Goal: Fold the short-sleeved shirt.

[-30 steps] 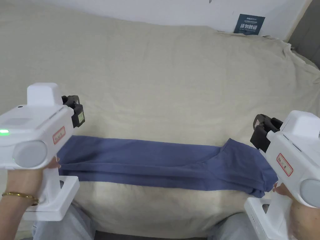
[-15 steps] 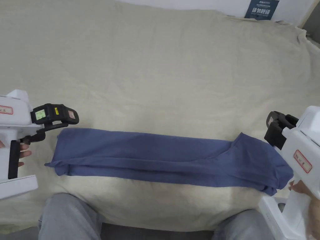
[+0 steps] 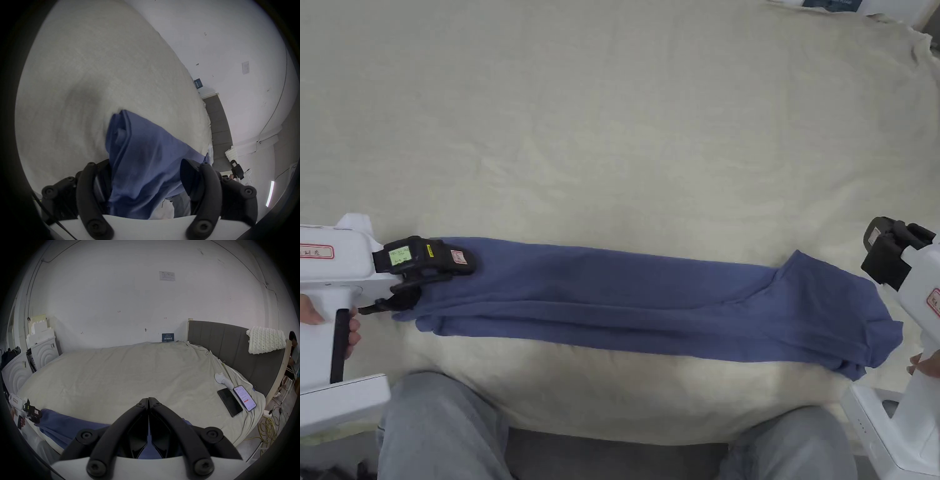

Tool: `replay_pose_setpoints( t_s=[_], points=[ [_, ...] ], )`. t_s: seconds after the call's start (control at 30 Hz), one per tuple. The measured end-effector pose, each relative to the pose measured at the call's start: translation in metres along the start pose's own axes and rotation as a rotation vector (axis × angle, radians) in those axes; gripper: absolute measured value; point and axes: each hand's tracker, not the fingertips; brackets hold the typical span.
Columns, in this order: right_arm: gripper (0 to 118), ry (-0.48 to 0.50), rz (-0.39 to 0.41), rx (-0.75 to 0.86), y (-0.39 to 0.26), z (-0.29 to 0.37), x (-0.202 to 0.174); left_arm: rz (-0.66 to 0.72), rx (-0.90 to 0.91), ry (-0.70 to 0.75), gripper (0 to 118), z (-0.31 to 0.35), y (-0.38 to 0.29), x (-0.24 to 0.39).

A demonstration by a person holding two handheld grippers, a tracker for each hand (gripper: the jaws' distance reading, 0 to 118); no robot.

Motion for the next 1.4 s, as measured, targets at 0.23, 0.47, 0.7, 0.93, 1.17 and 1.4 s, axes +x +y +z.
replay_pose_setpoints(
  t_s=[0.23,0.47,0.7,0.93,1.17,1.4],
  points=[
    [0,0.002,-0.012,-0.012,-0.002,-0.001,0.002,-0.045,-0.001,0.215,4,-0.028,-0.015,0.033],
    [0,0.031,-0.005,-0.025,-0.005,-0.003,-0.002,-0.041,0.041,0.272,3,0.006,-0.009,0.056],
    [0,0.050,-0.027,-0.024,-0.007,-0.005,-0.002,0.008,0.235,0.571,3,0.055,0.015,0.055],
    [0,0.068,-0.036,-0.015,-0.004,-0.003,0.001,-0.308,0.236,0.664,3,0.069,-0.008,0.114],
    [0,0.059,-0.036,0.025,-0.003,0.010,0.004,-0.483,0.136,0.436,3,0.032,-0.051,0.187],
    [0,0.049,-0.021,0.046,-0.003,0.022,0.008,-0.585,0.001,0.433,3,-0.068,-0.074,0.206]
  ],
)
